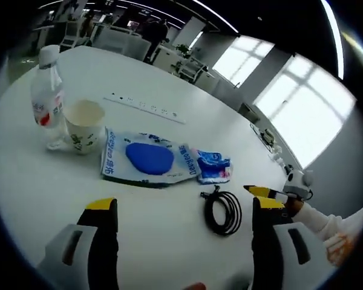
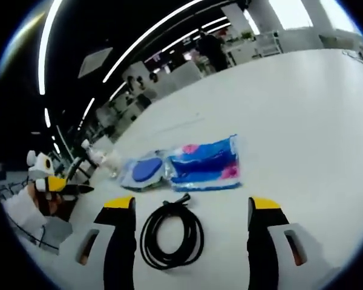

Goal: Arrange the tabletop items into an orderly group along one side of the table until the central work area is clear of visible clutter.

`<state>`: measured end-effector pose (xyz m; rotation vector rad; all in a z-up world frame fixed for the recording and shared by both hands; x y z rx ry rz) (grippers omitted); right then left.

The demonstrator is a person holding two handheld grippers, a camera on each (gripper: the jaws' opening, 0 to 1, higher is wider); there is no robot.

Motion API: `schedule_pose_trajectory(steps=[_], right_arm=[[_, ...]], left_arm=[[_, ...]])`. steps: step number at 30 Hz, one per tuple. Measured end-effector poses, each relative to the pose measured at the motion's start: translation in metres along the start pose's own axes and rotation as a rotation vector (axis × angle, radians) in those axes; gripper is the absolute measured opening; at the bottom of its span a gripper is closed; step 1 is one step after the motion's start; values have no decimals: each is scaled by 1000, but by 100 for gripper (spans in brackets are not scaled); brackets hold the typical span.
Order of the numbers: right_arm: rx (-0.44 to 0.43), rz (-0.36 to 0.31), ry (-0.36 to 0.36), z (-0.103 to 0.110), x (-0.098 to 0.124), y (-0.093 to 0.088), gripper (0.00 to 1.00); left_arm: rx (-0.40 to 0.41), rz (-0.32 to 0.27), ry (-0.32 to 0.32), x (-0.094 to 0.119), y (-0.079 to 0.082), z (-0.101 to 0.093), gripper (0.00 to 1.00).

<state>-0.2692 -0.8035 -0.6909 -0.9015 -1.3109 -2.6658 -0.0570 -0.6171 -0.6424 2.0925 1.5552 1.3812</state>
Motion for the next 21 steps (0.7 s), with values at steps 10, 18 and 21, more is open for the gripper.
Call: schedule_pose_trajectory(steps=[10, 18, 21], right_arm=[[28, 72, -1, 14, 39, -39, 77], [103, 140, -44, 18, 65, -59, 76], [151, 171, -54, 20, 68, -60, 75]], left_arm=[[-13, -40, 154, 59, -21, 51, 99], [7, -82, 216, 95, -24, 75, 100], [-23, -46, 242, 100, -27, 81, 100]])
Point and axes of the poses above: the point that each gripper's makers call its tool centre point, and the gripper's own axes: x roughly backward along the fingers, z roughly to its left, y roughly out of its top, the point moved 4 cm from there along x, roughly backward along the fingers, and after that the axes turned 1 degree about x, right-handed, at the moved point
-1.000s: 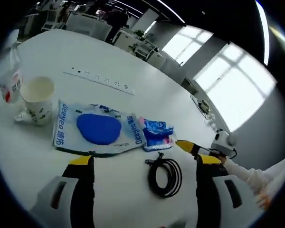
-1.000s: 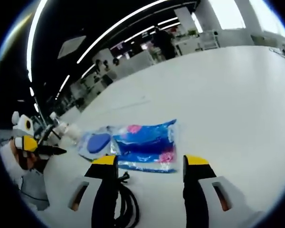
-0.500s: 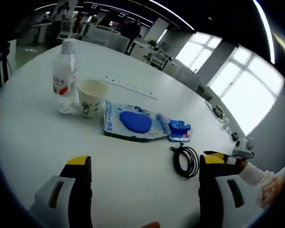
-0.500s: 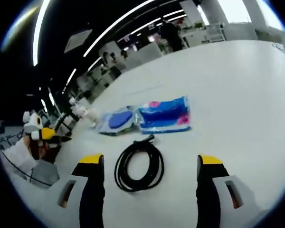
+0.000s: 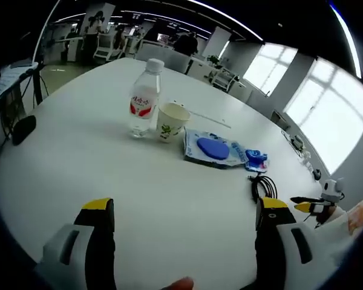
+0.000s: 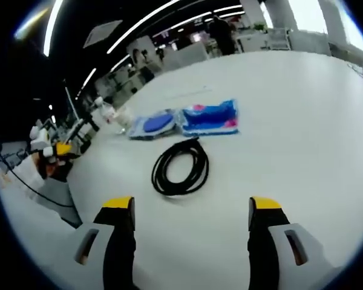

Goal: Arrange the tabletop items into an orderly group along one side of the table until the central work area is clear of visible clutter.

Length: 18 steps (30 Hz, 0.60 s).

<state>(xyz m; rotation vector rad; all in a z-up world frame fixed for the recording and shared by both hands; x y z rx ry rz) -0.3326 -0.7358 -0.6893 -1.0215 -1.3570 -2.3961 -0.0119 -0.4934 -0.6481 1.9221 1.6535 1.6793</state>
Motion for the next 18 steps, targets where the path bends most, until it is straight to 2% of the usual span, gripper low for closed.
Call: schedule_pose_trajectory(steps=[7, 12, 18], right_arm=[[-38, -10, 15, 5, 3, 4, 73], [-51, 1, 26, 9, 1, -1, 72], [-82, 3, 23, 10, 2, -6, 70]], left_arm=[[10, -4, -19, 1, -4, -5, 99], [14, 15, -40, -4, -13, -11, 98], [24, 17, -53, -4, -13, -12, 98]])
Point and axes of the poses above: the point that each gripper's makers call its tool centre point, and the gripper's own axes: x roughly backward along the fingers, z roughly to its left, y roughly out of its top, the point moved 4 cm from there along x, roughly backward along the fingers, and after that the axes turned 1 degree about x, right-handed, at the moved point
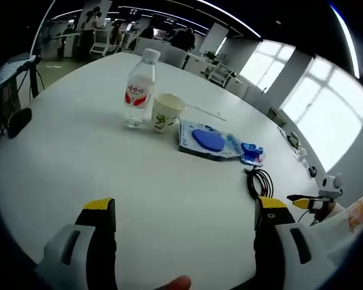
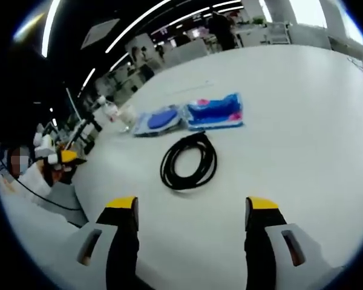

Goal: Arrange the tabletop items into an orderly group along one side of the table until the central work area is clear of visible clutter.

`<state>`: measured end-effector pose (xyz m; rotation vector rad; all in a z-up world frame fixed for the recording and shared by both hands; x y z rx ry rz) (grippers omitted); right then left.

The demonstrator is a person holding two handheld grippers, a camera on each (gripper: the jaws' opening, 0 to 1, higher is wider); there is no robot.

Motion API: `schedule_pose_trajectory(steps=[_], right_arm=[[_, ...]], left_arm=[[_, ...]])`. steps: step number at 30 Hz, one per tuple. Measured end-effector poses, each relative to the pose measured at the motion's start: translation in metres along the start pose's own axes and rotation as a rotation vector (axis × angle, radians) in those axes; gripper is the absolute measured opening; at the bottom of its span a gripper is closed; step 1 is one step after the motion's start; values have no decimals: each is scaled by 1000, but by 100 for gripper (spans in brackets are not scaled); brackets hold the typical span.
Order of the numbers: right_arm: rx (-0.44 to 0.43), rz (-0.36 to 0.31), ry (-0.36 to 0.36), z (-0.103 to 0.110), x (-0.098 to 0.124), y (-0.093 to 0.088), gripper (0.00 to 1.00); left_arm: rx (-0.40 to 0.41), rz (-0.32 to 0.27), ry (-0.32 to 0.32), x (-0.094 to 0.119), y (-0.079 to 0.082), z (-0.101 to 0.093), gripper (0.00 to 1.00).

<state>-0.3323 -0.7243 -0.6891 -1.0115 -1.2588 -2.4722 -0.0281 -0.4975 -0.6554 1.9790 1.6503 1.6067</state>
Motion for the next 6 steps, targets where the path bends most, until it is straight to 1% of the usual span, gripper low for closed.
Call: schedule_pose_trajectory(steps=[6], right_arm=[[-8, 7, -16, -3, 2, -4, 69]], left_arm=[[-1, -2, -1, 4, 1, 2, 98]])
Point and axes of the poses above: the point that each gripper's makers call its tool centre point, and the gripper's own axes: x roughly backward along the fingers, z roughly to its left, y roughly out of its top, the point moved 4 cm from there along x, roughly backward along the fingers, and after that the axes turned 1 degree about x, right-handed, at the moved point
